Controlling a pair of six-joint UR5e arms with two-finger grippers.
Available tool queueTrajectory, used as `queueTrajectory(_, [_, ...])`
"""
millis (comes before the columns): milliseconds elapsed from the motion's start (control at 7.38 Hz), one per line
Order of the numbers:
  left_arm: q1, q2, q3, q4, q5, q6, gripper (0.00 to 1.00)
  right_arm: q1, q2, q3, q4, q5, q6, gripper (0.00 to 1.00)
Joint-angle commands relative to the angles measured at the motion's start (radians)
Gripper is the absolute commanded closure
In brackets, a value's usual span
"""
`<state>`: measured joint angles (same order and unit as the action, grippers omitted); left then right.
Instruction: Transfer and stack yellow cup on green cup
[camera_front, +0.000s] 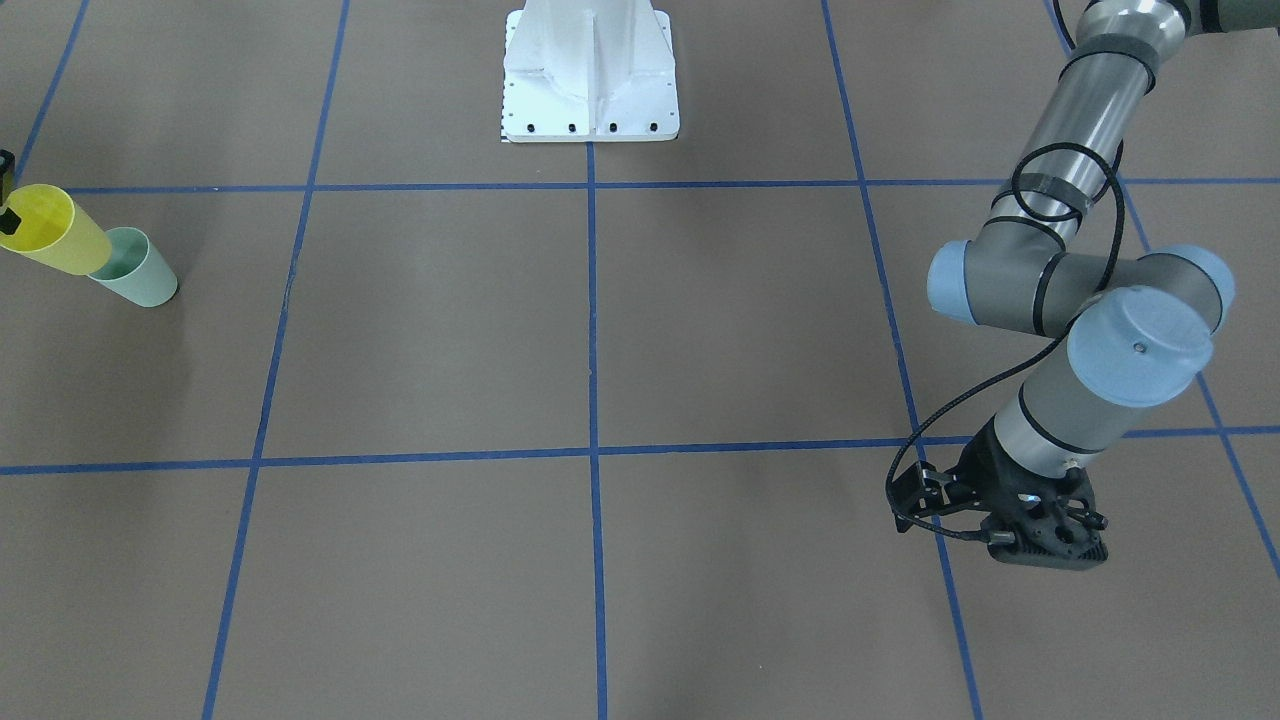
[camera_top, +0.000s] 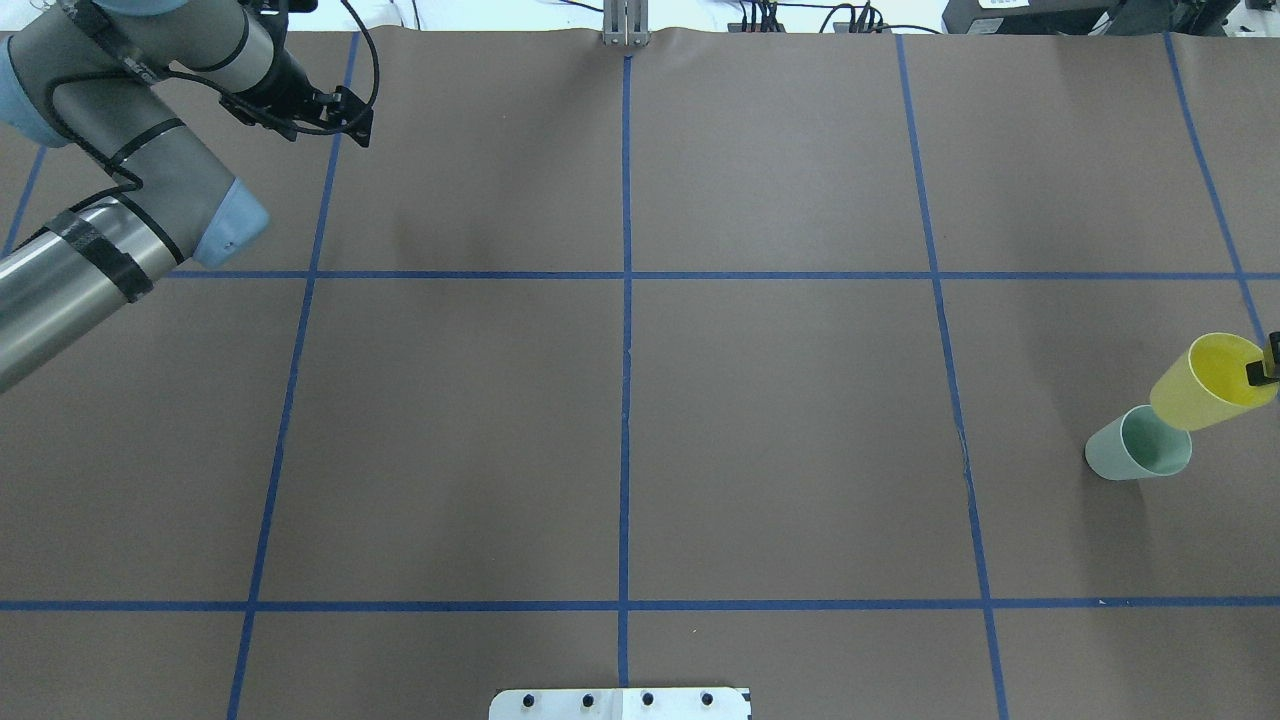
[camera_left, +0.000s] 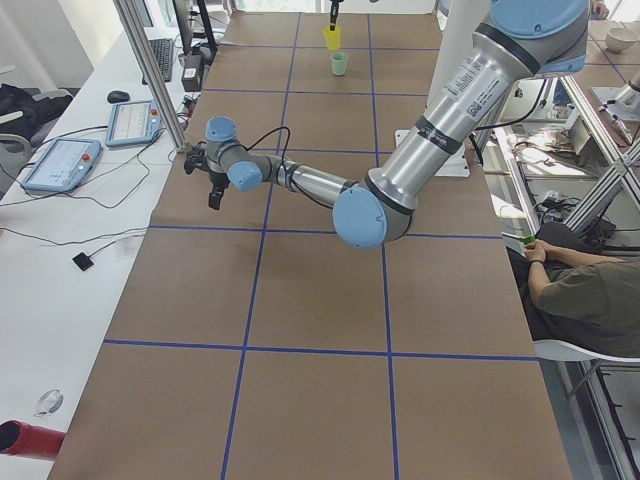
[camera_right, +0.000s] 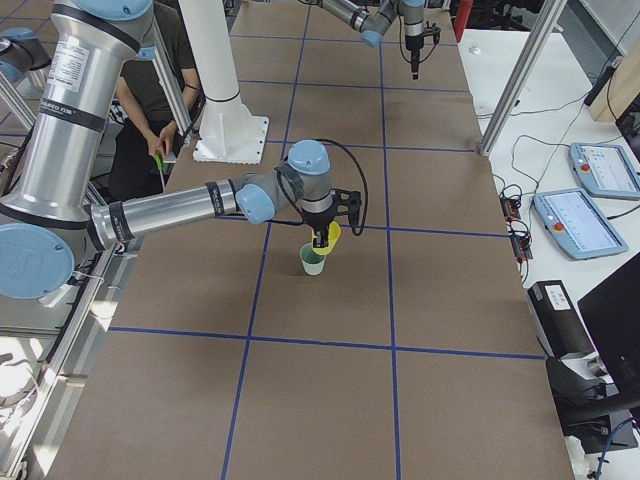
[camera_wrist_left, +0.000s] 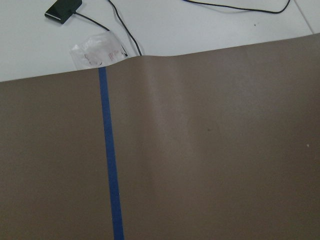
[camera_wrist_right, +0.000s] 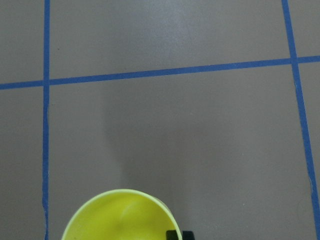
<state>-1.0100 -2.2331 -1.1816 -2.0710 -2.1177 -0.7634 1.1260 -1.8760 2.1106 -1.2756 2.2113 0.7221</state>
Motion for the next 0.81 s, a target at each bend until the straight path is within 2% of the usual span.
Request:
queueTrajectory(0, [0.001, 0.021, -0.038, 0.023, -0.019, -0.008, 0.01, -0.018, 0.0, -0.011, 0.001, 0.007, 0.003, 1.0])
queueTrajectory(678, [0.004, 0.021, -0.049, 0.023, -0.018, -0.027, 0.01, -0.04, 0.015, -0.031, 0.004, 0.01, 0.007, 1.0])
